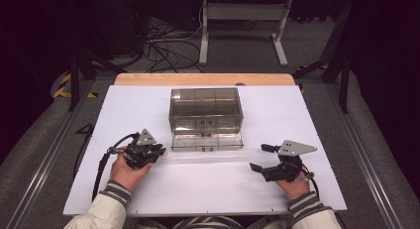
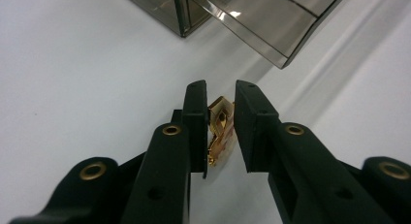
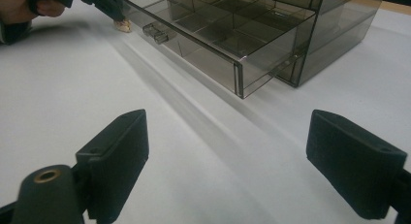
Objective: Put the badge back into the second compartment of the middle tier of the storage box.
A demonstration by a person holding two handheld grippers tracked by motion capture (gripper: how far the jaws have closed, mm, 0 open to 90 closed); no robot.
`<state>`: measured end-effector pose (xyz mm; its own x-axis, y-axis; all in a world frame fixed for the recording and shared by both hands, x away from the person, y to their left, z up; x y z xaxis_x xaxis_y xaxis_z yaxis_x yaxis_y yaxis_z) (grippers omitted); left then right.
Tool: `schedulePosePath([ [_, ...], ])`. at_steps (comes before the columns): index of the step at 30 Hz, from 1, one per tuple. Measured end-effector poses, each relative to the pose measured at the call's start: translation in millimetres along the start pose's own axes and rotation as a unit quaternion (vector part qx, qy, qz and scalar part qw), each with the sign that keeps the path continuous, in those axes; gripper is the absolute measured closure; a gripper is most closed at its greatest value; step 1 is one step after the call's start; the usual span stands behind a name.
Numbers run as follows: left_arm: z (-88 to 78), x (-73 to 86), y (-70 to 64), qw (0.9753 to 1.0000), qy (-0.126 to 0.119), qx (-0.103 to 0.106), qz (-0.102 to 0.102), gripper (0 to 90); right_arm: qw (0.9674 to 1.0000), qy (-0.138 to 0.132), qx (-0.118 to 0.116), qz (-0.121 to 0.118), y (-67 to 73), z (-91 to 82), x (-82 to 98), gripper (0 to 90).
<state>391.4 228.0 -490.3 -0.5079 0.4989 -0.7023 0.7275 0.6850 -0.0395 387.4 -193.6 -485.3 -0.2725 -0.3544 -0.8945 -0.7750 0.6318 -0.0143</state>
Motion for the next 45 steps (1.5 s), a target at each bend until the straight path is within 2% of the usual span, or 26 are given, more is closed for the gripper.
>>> schedulePosePath([
  [6,-6.4,-0.2,-1.4,0.9999,-0.01,0.011,-0.002,85.1,1.0,0.001,-0.001,-0.002,0.4,0.3,0.1,15.9],
  [16,-6.3,0.3,-3.3,0.9994,-0.005,0.033,0.004,87.8,1.0,0.002,-0.001,-0.002,0.6,0.5,0.2,16.1],
  [23,-6.3,0.5,-2.1,0.9992,-0.005,0.04,0.0,88.4,1.0,0.002,-0.001,-0.002,0.7,0.5,0.2,16.1],
  [32,-7.3,0.2,-1.6,0.9993,-0.004,0.038,0.0,88.6,1.0,0.002,-0.001,-0.002,0.7,0.5,0.2,16.1],
  [39,-12.3,-1.4,-0.8,0.9991,-0.016,0.04,-0.003,88.6,1.0,0.002,-0.001,-0.002,0.6,0.5,0.2,16.1],
  [45,-20.1,-3.8,0.0,0.9981,-0.04,0.045,-0.012,88.6,1.0,0.002,0.0,-0.003,0.6,0.7,0.2,16.1],
])
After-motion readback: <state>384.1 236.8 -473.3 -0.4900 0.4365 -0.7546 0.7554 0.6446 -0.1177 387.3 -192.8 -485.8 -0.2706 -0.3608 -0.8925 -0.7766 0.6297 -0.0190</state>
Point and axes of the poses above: each handheld gripper's, and its own axes: z roughly forward along the jaws, x roughly out of its underside, y roughly to its left, the point moved 3 cm from there along z, roughly forward along the jaws, and after that the axes turned 7 degrees about x, right-handed, at the moved point
